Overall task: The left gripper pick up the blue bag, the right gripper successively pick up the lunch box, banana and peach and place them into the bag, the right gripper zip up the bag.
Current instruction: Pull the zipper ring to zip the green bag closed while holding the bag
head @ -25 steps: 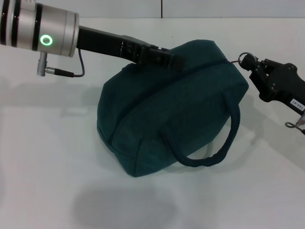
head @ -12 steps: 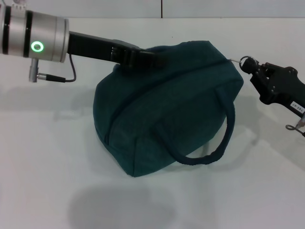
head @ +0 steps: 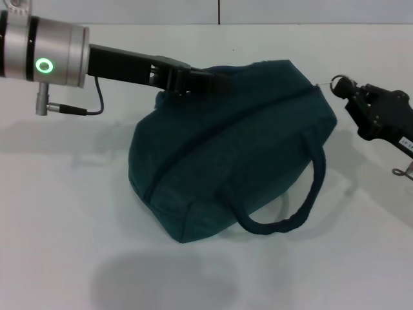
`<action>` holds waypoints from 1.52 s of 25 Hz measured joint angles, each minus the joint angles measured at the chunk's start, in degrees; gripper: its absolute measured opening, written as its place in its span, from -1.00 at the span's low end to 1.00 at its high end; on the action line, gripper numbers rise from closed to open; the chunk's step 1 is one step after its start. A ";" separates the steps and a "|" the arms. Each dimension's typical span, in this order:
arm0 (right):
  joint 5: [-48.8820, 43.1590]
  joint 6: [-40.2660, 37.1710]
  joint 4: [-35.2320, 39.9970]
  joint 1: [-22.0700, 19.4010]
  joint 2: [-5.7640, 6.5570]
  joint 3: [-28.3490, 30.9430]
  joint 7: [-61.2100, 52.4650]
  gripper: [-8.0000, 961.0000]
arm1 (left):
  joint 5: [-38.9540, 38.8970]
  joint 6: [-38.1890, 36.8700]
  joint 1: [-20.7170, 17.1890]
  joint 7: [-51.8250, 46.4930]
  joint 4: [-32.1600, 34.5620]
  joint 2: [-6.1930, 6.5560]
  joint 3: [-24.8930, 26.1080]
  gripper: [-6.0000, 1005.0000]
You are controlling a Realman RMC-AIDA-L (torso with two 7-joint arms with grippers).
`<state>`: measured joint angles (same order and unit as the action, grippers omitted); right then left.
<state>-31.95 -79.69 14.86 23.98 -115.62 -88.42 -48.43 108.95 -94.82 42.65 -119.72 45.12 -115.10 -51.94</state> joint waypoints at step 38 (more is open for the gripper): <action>-1.13 0.76 -0.86 -0.30 -0.23 0.08 0.09 -0.87 | 13.46 3.73 11.33 -12.01 5.33 -2.59 -2.80 0.40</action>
<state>-33.09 -78.93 14.00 23.68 -115.85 -88.34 -48.33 122.41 -91.09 53.99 -131.74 50.44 -117.69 -54.73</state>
